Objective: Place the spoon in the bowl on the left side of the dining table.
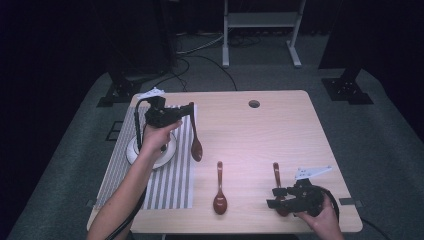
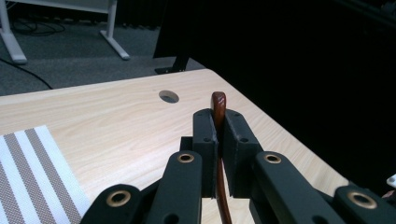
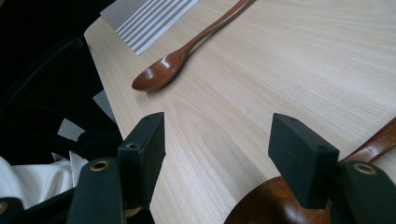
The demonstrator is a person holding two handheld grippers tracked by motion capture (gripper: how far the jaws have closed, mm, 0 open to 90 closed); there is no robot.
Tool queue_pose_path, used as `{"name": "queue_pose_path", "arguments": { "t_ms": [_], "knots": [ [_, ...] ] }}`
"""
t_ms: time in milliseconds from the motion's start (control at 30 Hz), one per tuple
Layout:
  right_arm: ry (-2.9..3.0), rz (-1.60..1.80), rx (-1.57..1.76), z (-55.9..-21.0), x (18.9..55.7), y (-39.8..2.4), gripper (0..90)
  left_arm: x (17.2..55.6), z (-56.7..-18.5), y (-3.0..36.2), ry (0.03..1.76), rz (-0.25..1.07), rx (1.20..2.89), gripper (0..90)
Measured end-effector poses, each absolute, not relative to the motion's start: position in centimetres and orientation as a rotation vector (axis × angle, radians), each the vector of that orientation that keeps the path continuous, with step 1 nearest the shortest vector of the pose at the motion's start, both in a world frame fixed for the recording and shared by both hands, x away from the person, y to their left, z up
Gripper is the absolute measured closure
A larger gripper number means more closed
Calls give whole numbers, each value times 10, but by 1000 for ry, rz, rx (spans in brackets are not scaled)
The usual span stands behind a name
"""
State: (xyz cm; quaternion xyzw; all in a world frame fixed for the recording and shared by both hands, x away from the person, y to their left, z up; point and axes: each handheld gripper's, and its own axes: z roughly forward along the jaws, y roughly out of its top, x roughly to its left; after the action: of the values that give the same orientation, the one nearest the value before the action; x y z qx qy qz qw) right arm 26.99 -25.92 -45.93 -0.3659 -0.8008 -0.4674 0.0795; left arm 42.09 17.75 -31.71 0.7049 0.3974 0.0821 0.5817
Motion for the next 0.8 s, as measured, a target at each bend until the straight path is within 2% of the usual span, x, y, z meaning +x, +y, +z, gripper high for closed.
{"name": "queue_pose_path", "arguments": {
  "t_ms": [800],
  "knots": [
    [-2387,-1407,-1104,-459,271,-261,349,425,-308,237,1045,298,1588,844]
  ]
}}
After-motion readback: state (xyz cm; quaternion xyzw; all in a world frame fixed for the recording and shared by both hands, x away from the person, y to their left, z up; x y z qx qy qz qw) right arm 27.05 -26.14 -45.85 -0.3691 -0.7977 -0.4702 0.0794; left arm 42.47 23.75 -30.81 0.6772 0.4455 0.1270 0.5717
